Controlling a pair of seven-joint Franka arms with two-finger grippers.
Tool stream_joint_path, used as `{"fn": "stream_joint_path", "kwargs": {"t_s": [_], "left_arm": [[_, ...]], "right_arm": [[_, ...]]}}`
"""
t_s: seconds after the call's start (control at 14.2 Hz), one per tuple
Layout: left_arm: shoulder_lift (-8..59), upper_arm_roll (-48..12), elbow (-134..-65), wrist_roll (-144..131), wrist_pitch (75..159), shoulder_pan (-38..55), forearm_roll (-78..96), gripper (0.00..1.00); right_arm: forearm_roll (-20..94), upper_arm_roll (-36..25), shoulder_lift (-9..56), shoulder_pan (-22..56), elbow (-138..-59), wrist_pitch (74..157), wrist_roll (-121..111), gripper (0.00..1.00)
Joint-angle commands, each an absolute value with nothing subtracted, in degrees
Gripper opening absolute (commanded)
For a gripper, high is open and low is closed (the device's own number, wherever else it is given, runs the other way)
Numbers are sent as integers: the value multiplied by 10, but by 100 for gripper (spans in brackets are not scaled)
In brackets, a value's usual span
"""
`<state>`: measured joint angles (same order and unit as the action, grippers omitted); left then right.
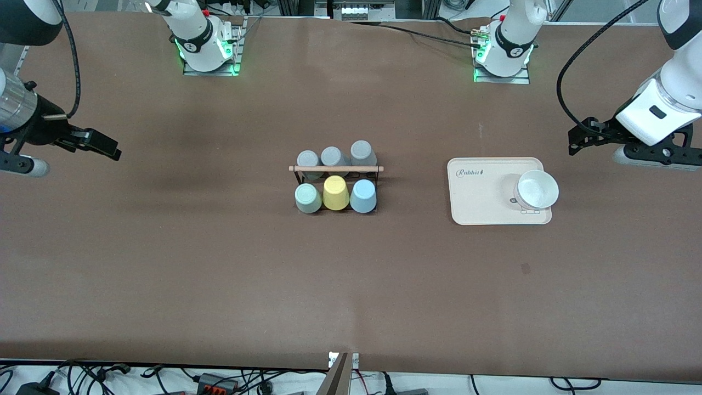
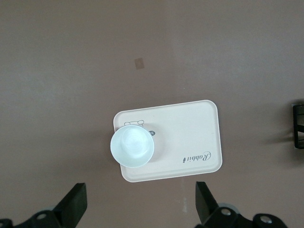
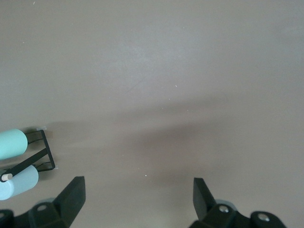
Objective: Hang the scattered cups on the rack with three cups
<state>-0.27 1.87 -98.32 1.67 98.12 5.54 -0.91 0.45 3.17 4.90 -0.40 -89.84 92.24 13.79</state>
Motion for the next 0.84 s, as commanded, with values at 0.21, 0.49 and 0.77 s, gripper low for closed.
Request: {"fn": "stream_joint_path", "kwargs": {"t_s": [0.21,0.49,0.77], "left_arm": [[2,20,-968,32,969,56,0,100],[2,20,-967,32,969,56,-1,100],[2,20,-968,31,969,54,0,100]], "right_arm": [[6,40,48,-17,-901,927,130,100],[4,40,53,-20,-899,932,129,100],[-6,40,53,-20,-899,930,130,100]]}}
